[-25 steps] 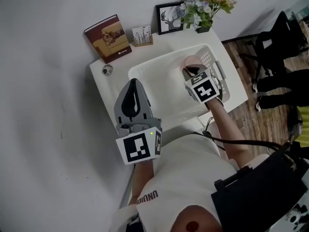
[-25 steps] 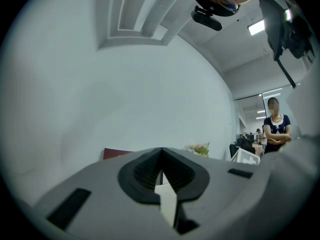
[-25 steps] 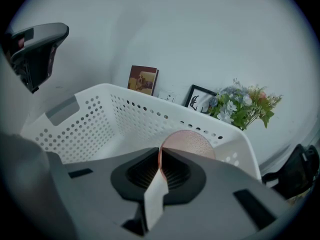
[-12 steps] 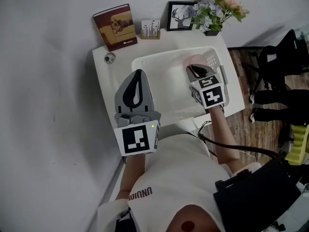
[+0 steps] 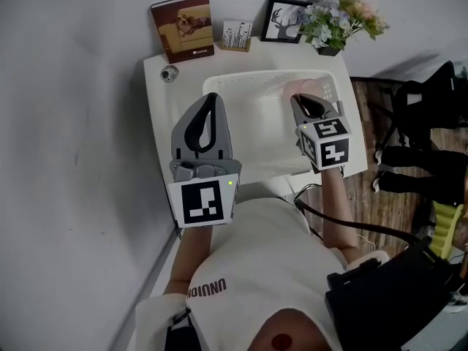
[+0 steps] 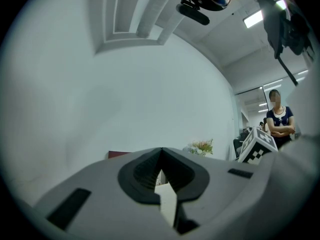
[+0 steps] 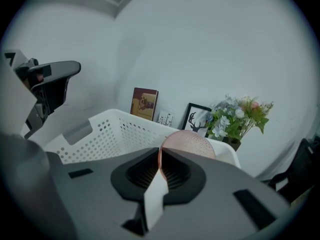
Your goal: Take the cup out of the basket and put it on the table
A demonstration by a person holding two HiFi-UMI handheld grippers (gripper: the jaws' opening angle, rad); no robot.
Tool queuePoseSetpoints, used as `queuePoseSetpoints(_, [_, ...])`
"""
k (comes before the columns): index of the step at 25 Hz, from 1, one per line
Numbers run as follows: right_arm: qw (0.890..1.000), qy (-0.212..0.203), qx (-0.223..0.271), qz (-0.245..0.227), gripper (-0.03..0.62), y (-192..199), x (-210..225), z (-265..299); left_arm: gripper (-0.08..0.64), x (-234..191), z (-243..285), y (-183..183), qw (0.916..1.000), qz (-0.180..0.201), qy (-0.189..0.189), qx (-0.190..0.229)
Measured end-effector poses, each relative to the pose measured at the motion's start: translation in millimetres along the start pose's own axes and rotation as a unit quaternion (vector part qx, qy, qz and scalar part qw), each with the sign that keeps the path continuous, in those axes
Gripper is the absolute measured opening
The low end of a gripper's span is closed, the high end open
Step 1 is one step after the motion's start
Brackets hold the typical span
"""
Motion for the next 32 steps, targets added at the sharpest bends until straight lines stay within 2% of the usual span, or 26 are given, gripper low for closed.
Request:
queuePoseSetpoints(6, [0.999,-0.005,0.024,0.026,0.034,-4.1,3.5,-10.2,0.011,-0.1,-1.5,-1.0,1.0,0.003,-0.002,0.002])
queuePoseSetpoints(32, [0.993,0.015,0.102,0.064,0.034,-20.3,9.8,-35.6,0.011,-2.6,-3.2,-2.6,1.0,-0.001,-0.007,-0.001])
Point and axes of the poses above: the fingertips, and each gripper's own axes: z forward along the fingers, x to its right, y out of its underside, the point moved 7 cm from there along -z, backward along the fingers, and after that the axes turned 9 degrees about y, right-handed, at the moved point
